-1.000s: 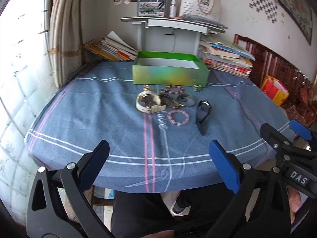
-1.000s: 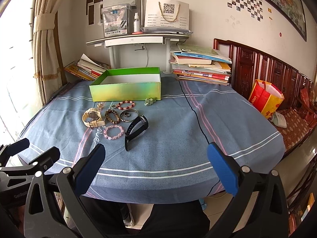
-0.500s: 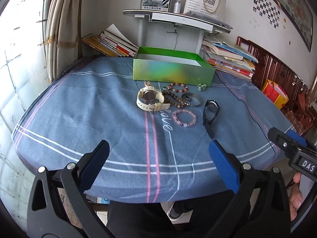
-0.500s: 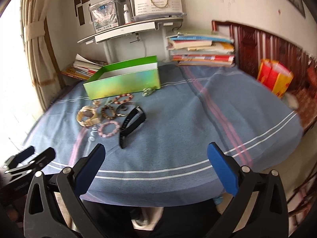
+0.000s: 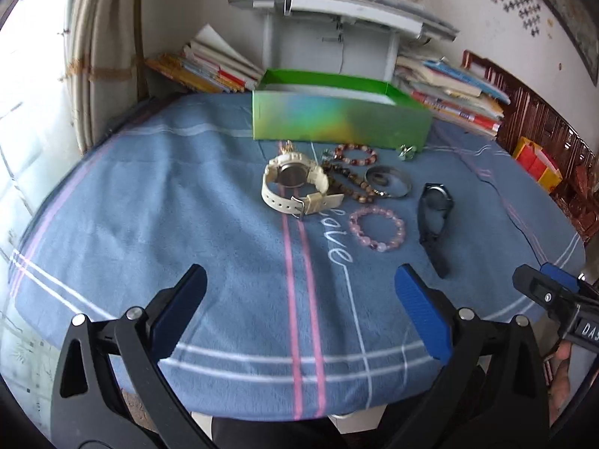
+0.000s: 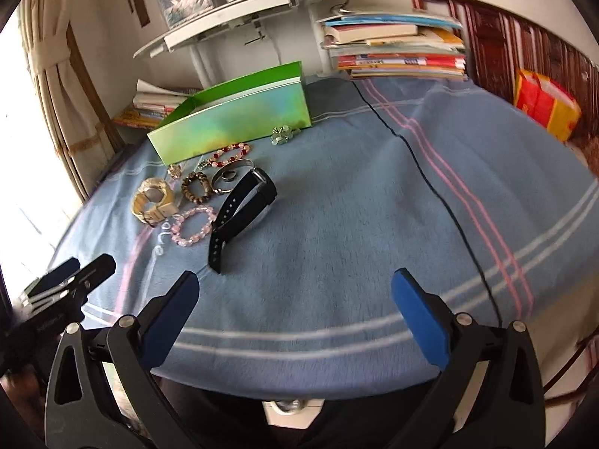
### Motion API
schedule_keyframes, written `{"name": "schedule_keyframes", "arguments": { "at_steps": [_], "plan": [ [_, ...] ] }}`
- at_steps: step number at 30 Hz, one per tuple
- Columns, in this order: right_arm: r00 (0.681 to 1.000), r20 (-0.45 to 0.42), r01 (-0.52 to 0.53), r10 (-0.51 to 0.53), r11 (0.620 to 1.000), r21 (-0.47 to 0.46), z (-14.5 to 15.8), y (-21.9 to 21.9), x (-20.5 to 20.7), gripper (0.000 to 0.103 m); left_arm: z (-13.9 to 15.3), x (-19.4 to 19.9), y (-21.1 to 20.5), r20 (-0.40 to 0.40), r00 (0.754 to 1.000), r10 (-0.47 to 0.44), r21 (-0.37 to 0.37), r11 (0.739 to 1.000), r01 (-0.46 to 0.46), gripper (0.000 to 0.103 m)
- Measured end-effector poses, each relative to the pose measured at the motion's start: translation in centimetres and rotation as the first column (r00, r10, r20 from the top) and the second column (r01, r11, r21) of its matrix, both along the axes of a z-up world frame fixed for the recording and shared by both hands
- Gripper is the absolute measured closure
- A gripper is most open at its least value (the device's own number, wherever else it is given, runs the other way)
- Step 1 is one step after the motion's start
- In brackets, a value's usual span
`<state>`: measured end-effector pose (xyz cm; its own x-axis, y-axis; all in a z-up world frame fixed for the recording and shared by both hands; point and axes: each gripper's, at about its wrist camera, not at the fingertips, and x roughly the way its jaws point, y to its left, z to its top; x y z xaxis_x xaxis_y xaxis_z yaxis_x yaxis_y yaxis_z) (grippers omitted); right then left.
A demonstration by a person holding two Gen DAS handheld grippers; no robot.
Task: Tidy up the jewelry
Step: 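Grasp the white watch with the left tool while the right tool grasps the black watch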
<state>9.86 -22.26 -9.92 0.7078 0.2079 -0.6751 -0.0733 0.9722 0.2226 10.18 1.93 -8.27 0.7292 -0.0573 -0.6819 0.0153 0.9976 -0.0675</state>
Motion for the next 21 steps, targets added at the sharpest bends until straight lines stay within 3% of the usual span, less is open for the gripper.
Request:
{"name": "schedule_keyframes", "arguments": {
  "at_steps": [8, 14, 21],
  "plan": [
    [0.996, -0.05, -0.075, 0.072, 0.995, -0.065, 0.1, 1.6, 5.3, 0.002, 0.0, 5.1, 1.0, -0.071, 0.997, -0.004, -0.025, 1.0, 0.002, 0.004],
    [0.992, -0.081, -0.104, 0.096, 0.99, -0.096, -0.4, 2.1, 8.1, 0.004, 0.6, 8.3, 2.3, -0.05, 0.998, 0.043, 0.078, 0.996, -0.039, 0.007],
    [0.982, -0.12, -0.157, 0.144, 0.982, -0.101, -1.0, 2.8, 10.8, 0.02, -0.4, 11.4, 3.3, -0.091, 0.994, 0.059, 0.125, 0.991, -0.047, 0.016]
  ]
}}
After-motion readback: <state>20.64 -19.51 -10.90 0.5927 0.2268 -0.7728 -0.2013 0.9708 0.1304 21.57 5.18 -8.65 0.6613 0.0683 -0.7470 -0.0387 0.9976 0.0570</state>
